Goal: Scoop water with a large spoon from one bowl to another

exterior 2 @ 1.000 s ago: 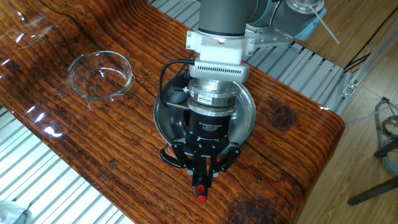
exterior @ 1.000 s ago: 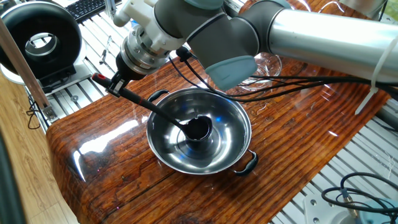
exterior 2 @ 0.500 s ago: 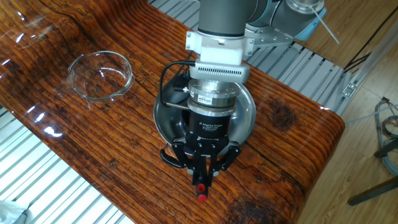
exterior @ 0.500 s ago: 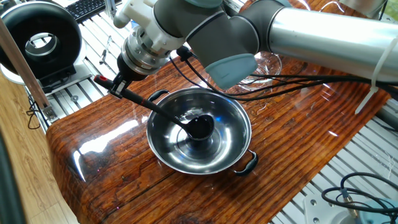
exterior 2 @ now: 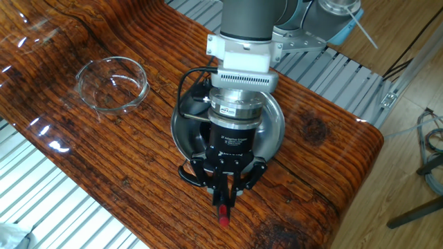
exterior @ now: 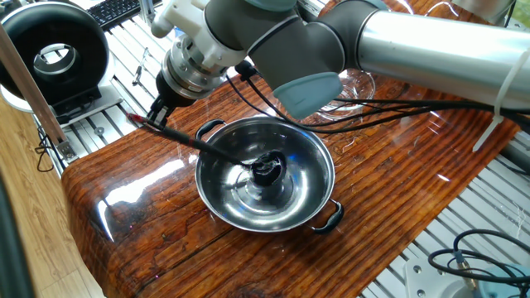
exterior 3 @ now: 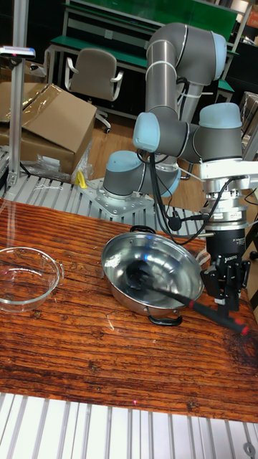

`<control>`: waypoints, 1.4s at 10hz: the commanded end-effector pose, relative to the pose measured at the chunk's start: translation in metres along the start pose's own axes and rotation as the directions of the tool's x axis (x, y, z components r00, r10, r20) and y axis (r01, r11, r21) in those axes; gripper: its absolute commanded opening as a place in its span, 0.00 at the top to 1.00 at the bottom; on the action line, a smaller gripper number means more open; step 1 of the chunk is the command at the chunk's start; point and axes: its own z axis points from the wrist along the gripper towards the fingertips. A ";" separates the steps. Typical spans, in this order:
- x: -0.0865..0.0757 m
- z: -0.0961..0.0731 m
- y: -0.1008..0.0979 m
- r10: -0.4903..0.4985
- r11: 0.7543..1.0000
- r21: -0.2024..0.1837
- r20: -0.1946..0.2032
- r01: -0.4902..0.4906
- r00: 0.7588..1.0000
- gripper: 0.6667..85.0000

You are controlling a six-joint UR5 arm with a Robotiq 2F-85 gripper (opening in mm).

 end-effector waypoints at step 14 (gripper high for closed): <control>0.073 -0.021 0.021 0.107 0.994 0.020 -0.357 -0.107 0.928 0.51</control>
